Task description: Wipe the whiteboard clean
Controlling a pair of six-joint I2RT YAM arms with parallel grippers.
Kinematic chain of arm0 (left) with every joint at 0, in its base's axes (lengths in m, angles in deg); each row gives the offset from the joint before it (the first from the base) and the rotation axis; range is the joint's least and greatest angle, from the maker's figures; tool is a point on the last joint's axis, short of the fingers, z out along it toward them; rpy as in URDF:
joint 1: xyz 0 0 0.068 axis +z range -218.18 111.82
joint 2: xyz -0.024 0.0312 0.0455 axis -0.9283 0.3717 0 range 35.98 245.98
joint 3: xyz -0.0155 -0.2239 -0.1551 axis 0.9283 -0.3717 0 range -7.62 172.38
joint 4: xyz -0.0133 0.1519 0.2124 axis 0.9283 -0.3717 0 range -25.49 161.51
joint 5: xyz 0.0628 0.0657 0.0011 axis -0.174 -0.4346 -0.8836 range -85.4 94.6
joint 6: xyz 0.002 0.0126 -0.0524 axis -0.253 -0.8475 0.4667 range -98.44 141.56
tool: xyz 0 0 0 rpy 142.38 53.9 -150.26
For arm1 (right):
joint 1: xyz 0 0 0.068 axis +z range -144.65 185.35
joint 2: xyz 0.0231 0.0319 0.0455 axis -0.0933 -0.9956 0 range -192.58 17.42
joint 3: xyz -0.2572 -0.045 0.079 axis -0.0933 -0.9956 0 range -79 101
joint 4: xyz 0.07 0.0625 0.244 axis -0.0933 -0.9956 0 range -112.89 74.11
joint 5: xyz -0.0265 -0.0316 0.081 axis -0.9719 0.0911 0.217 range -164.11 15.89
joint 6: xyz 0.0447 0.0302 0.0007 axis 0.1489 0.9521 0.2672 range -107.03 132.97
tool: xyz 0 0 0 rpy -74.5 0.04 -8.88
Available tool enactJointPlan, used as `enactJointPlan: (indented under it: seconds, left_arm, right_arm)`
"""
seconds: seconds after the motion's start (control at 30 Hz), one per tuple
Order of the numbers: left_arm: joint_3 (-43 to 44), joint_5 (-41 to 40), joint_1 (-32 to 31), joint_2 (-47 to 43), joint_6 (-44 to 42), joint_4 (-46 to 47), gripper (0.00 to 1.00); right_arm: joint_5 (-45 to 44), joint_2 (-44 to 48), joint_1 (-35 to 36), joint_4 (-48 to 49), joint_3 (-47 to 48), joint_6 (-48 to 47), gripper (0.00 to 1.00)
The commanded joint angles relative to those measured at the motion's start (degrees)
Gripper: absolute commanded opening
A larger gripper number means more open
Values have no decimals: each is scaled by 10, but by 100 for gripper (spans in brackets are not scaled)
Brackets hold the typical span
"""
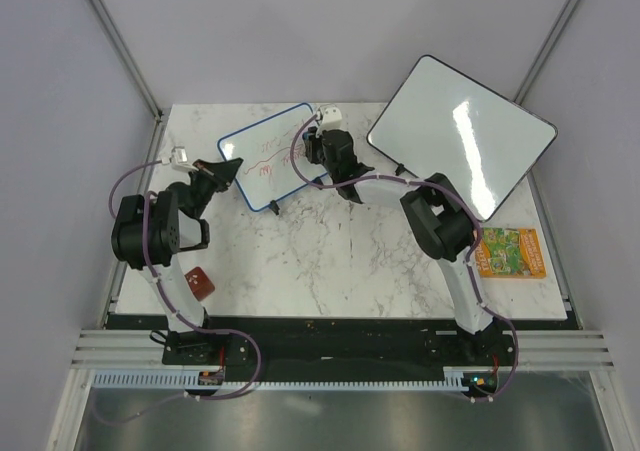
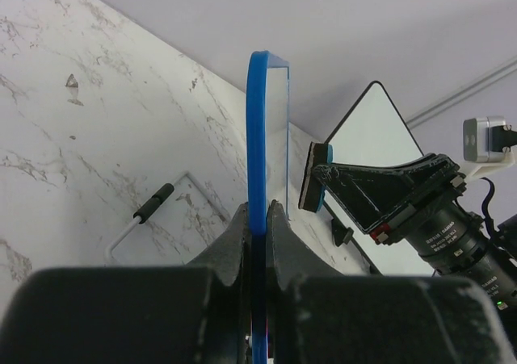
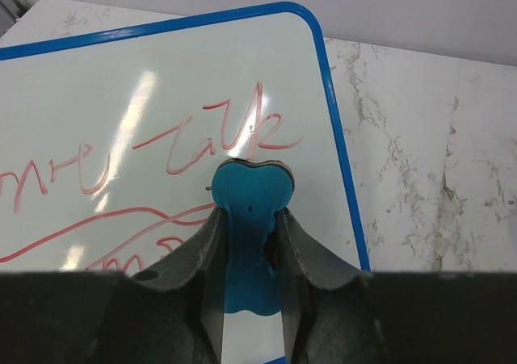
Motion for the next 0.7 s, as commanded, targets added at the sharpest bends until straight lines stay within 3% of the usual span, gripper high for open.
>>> enactJointPlan:
  seconds: [0.0,0.4,0.67]
  left_arm:
    - [-16,-28,19,29,-59,115,2]
    - [2,13,22,44,-49,115,2]
    - [10,26,20,48,-45,115,2]
  right_arm:
    - [24,-35,-5,1,47,-9,0]
    - [159,-84,1,-21,92,-9,0]
    - [132,-87,71,-63,114,-72,0]
